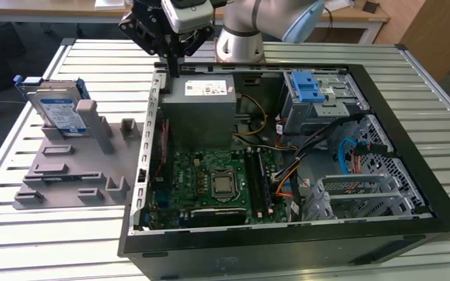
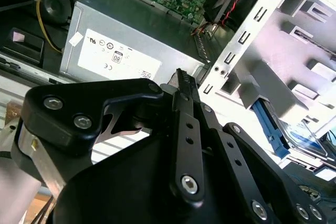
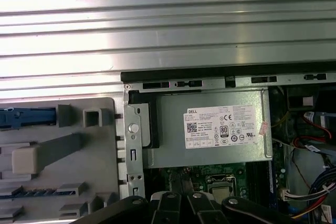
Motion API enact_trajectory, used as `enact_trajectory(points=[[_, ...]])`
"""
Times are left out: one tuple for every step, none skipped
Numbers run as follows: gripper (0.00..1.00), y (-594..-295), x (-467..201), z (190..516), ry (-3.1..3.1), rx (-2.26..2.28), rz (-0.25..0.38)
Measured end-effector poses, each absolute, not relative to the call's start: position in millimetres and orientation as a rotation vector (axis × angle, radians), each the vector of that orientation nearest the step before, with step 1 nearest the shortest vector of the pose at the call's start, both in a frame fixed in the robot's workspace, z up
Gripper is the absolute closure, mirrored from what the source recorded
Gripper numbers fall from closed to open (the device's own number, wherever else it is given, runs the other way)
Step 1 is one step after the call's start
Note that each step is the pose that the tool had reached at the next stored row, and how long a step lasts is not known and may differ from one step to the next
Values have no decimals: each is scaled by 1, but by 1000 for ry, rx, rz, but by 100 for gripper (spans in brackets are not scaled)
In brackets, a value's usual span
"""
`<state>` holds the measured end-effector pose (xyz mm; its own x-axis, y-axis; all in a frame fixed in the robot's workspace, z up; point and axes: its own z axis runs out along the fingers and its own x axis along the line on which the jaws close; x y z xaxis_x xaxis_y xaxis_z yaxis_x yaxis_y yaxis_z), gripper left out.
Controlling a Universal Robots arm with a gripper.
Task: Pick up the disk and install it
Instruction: 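Reach for the disk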
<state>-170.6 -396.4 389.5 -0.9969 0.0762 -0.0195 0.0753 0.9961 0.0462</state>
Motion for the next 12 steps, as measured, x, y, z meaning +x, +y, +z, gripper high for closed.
enact_trajectory(points=[[89,-396,-172,389,3117,118,71],[89,-396,-172,389,3117,118,71],[89,-396,-173,389,3117,118,71],[89,-396,-175,389,3117,118,71],[89,-396,-176,389,3117,118,71],[89,-396,-178,389,3117,118,71],[89,-396,-179,389,3117,118,71],[89,-395,-180,389,3117,118,71],[89,-395,-181,389,3117,118,71],[89,-395,-182,389,3117,118,71],[89,-395,-182,389,3117,118,72],[89,-395,-183,389,3117,118,72]])
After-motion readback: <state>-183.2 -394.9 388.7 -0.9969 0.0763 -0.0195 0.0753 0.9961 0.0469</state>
